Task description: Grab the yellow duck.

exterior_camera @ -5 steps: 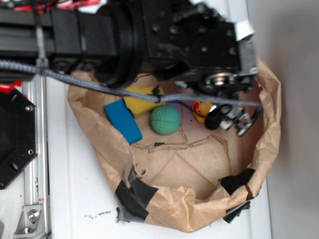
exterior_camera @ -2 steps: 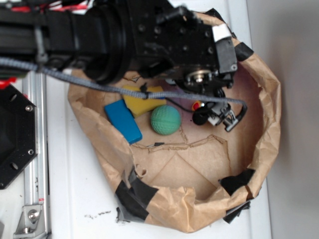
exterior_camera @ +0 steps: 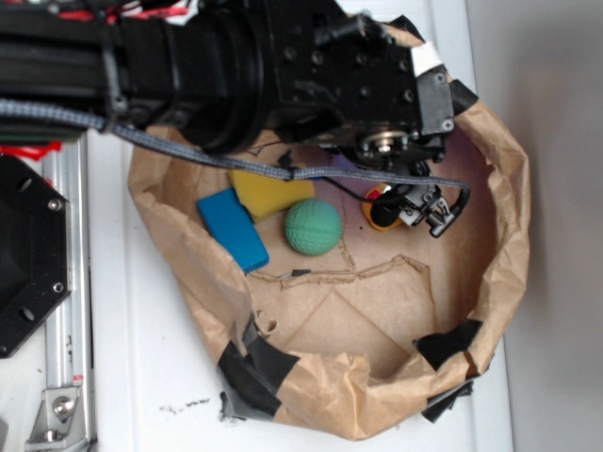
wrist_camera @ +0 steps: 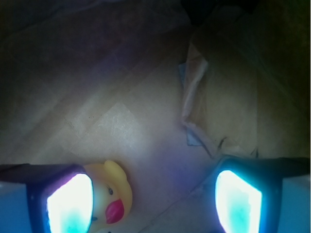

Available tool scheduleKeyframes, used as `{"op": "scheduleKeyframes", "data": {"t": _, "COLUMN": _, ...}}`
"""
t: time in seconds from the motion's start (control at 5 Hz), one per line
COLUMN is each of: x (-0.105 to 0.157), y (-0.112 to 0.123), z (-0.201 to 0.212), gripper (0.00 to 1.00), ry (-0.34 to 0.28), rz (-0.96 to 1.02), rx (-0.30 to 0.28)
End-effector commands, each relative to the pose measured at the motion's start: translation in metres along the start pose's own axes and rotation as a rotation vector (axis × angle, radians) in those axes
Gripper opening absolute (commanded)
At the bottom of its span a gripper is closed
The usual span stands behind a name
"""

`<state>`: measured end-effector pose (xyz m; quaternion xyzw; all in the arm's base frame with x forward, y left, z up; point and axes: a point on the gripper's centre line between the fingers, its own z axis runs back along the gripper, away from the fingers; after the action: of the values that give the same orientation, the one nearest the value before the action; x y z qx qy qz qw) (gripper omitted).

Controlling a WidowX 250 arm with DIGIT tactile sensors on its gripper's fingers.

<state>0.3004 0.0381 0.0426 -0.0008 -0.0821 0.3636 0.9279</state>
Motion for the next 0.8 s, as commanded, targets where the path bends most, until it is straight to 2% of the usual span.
{"op": "scheduleKeyframes", "data": {"t": 0.0, "x": 0.013, "y": -0.011, "z": -0.021, "gripper": 1.00, "ry": -0.116, "rz": 0.045, "rx": 0.018}}
{"op": "scheduleKeyframes", "data": {"t": 0.2, "x": 0.019, "y": -0.011, "z": -0.029, "gripper": 1.00, "ry": -0.143, "rz": 0.056, "rx": 0.050}}
{"op": "scheduleKeyframes", "data": {"t": 0.4, "x": 0.024, "y": -0.012, "z": -0.031, "gripper": 1.00, "ry": -0.141, "rz": 0.047, "rx": 0.062}}
{"op": "scheduleKeyframes", "data": {"t": 0.6, "x": 0.025, "y": -0.011, "z": -0.024, "gripper": 1.00, "ry": -0.143, "rz": 0.045, "rx": 0.040}}
